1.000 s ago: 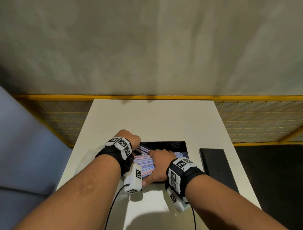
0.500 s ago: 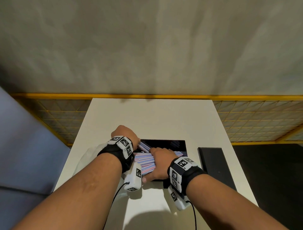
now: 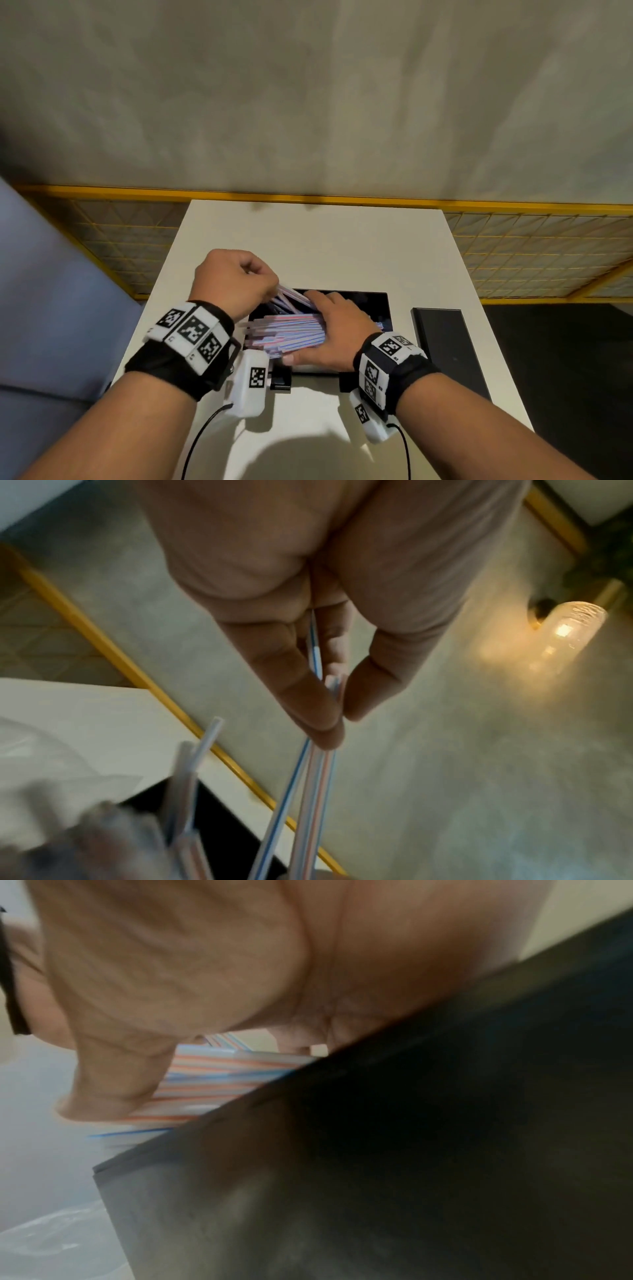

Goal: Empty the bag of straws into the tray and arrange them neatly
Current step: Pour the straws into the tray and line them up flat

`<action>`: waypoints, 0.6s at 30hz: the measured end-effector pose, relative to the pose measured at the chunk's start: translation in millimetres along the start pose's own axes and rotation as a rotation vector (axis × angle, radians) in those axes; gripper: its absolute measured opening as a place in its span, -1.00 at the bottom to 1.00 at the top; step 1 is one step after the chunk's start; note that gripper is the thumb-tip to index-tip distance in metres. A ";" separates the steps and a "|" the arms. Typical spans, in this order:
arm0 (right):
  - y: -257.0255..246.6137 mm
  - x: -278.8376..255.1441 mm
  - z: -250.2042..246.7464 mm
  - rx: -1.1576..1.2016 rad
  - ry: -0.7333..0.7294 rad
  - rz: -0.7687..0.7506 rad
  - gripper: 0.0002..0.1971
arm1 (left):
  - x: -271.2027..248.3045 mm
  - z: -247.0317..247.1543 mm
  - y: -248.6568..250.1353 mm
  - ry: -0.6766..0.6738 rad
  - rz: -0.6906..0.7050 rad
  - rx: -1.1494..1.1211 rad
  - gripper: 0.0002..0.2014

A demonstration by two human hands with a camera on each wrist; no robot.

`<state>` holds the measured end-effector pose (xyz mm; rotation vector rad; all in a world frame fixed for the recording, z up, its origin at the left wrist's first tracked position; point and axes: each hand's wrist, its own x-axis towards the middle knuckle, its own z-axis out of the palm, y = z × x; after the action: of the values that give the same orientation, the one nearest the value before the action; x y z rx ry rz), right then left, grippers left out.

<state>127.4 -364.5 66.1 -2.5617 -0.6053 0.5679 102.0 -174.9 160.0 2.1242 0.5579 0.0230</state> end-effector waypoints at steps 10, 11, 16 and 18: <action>-36.2 17.1 15.1 -0.148 -0.097 -0.011 -0.07 | -6.3 2.1 -46.9 0.112 0.042 0.058 -0.89; -37.7 18.4 15.4 -0.142 -0.096 -0.014 -0.10 | -5.0 3.0 -53.2 0.112 0.020 -0.017 -0.87; -41.6 19.6 13.7 -0.099 -0.045 -0.006 -0.28 | -3.3 1.9 -70.9 0.084 -0.060 -0.277 -0.95; -40.9 21.8 15.7 -0.139 -0.064 0.011 -0.23 | -3.0 4.5 -74.9 0.089 -0.026 -0.073 -0.91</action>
<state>124.9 -315.7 67.7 -2.6865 -0.6755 0.6345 71.8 -143.4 99.0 2.0522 0.6276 0.1216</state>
